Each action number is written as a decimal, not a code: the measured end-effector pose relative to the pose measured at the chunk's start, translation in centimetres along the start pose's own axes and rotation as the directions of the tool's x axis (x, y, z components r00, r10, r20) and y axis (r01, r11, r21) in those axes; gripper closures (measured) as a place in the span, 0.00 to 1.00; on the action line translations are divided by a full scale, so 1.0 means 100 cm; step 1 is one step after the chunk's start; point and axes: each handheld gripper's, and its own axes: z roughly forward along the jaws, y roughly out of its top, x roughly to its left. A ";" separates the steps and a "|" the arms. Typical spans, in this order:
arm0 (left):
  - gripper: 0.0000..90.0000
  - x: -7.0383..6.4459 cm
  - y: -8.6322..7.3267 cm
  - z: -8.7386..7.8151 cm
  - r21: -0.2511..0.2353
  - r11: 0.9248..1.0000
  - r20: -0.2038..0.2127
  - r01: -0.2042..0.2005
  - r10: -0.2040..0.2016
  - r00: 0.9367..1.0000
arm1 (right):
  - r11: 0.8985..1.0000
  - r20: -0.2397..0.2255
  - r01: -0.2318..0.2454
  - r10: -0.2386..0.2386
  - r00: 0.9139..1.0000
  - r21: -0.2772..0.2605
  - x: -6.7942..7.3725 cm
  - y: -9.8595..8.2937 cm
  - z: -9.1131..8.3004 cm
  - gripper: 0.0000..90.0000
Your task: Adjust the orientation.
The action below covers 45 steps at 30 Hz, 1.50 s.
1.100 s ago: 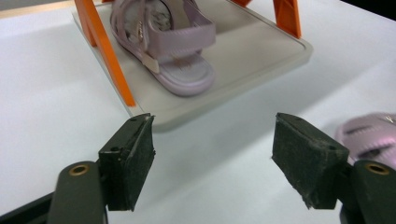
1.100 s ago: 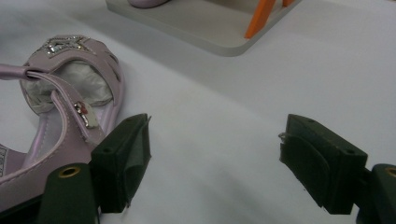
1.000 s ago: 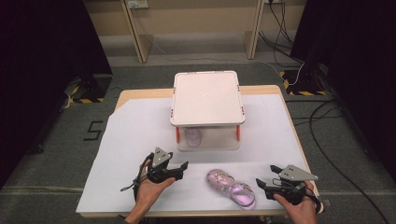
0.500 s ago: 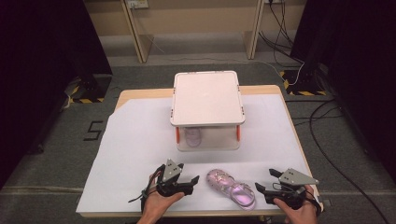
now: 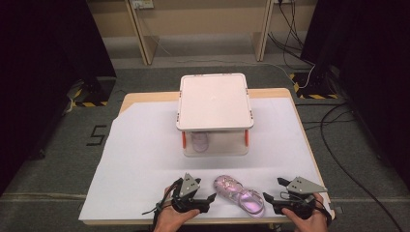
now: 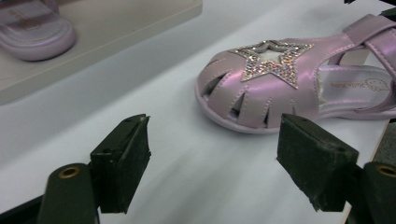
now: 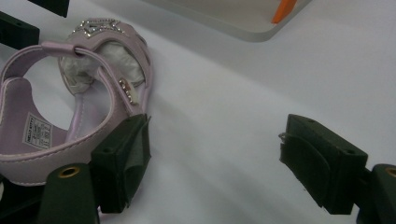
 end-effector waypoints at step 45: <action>0.30 0.020 0.015 0.014 -0.005 1.000 -0.053 0.003 -0.003 0.999 | 0.992 -0.166 0.127 -0.127 0.978 -0.012 0.046 0.007 -0.002 0.28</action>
